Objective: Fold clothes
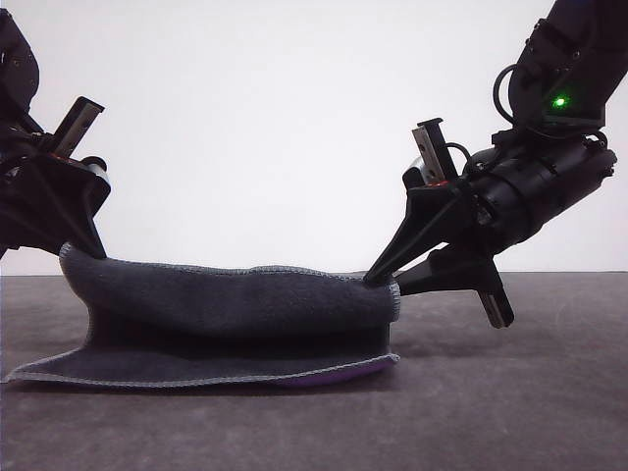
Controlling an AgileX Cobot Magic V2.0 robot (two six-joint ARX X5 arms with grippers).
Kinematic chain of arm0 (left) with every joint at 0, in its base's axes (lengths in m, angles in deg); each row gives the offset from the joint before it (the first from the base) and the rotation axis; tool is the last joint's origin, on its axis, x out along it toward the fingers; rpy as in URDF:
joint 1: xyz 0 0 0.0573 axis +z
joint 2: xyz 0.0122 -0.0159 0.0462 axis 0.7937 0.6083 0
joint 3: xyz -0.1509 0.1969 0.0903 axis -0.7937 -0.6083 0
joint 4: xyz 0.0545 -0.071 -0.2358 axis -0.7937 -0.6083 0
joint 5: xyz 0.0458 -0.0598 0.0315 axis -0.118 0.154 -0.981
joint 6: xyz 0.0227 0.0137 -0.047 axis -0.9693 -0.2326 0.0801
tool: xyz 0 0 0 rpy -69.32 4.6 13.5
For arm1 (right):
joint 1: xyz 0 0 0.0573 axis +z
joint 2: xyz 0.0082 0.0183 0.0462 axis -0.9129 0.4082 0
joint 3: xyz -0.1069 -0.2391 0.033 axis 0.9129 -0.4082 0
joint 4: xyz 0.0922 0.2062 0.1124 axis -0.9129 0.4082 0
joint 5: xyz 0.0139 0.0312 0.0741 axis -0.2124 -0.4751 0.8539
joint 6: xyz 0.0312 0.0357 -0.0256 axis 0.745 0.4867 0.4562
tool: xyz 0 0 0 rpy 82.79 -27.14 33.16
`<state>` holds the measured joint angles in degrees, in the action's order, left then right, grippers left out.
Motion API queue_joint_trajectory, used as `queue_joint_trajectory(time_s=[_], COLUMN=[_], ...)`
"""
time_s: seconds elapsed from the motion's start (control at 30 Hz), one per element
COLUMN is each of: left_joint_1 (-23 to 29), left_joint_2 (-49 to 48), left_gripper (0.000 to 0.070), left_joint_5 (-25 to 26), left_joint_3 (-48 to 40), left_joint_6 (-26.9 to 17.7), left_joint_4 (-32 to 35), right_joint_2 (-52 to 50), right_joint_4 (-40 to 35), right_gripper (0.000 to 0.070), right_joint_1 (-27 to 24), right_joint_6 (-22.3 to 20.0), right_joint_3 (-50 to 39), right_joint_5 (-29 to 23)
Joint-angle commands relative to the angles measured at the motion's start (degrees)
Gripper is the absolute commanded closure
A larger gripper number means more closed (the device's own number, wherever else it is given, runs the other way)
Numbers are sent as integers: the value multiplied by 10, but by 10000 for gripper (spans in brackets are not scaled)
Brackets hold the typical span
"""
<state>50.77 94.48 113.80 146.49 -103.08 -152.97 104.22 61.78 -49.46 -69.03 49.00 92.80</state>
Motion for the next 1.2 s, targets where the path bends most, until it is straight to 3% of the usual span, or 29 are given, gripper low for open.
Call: queue_joint_trajectory(time_s=[0.0,0.07,0.17,0.23,0.47,0.77,0.87,0.97,1.1,1.17], left_joint_1=[-1,-1,-1,-1,-1,1,4,9,21,28], left_joint_2=[14,14,14,14,13,-31,-68,-110,-161,-183], left_gripper=[660,612,435,384,380,380,381,381,381,381], left_joint_5=[2,2,2,2,-2,-3,-4,-19,-106,-149], left_joint_3=[12,12,12,12,12,14,14,14,14,14], left_joint_6=[-13,-12,-12,-12,-10,-24,-22,-3,73,88], left_joint_4=[-5,-10,-25,-25,-26,-23,-3,34,90,95], right_joint_2=[7,7,7,7,7,-38,-83,-139,-209,-239], right_joint_4=[2,4,11,11,10,11,14,36,99,126], right_gripper=[600,523,331,283,280,268,268,269,269,269], right_joint_1=[3,3,3,3,2,-5,-8,-8,-8,-9], right_joint_6=[-14,-15,-22,-22,-30,-36,-35,-35,-34,-34], right_joint_3=[10,10,10,10,10,14,14,14,12,7], right_joint_5=[0,2,12,14,15,-53,-94,-170,-325,-379])
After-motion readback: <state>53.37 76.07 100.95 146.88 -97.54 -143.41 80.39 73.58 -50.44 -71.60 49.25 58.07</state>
